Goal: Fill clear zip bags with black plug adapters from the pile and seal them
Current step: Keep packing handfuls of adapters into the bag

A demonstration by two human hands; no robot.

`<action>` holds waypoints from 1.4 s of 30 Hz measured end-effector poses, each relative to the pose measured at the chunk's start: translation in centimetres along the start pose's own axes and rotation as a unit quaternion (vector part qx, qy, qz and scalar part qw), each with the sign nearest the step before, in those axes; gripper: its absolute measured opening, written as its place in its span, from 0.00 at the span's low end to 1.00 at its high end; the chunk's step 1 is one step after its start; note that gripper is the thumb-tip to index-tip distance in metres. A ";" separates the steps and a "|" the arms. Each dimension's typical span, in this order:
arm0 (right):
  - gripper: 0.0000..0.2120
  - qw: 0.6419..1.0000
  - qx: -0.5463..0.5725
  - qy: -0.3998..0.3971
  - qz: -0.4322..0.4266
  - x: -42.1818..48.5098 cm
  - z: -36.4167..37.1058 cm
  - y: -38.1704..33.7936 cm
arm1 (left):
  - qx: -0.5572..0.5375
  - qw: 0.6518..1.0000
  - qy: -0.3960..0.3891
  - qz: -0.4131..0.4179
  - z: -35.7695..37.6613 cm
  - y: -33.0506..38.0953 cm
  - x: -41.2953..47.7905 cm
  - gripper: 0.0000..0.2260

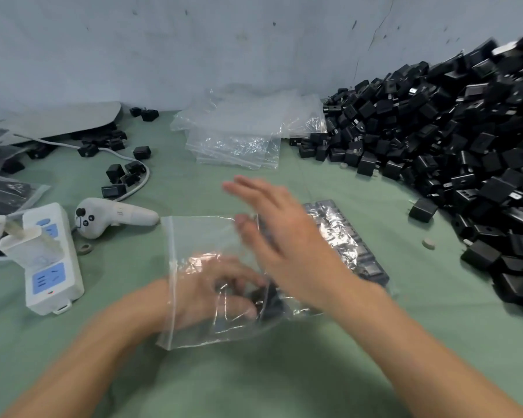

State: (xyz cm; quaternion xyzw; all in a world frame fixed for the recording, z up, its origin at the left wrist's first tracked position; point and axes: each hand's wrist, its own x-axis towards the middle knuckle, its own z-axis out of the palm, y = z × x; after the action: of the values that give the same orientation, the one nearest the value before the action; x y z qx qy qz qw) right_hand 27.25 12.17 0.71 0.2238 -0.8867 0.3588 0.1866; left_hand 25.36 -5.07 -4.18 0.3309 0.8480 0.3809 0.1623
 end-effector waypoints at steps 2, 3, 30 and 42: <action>0.19 0.995 -0.067 -0.005 0.074 0.0 -1.5 2.8 | 0.019 0.998 -0.032 -0.044 -2.1 1.3 -0.2 0.13; 0.19 0.989 -0.096 -0.029 0.110 -0.2 -1.9 4.1 | 0.027 0.998 -0.028 -0.052 -2.2 1.3 -0.2 0.12; 0.25 0.961 -0.181 -0.166 0.128 -1.7 -2.1 6.9 | 0.012 0.997 -0.052 -0.064 -1.6 1.3 0.0 0.07; 0.25 0.961 -0.172 -0.181 0.120 -1.7 -2.4 7.0 | 0.031 0.997 -0.025 -0.065 -1.0 1.0 -0.1 0.10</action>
State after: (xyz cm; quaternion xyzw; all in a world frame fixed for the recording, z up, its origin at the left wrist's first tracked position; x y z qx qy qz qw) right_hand 25.39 18.85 -2.34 0.1417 -0.9744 0.1739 0.0147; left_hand 25.35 -5.18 -2.74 0.2890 0.8751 0.3344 0.1972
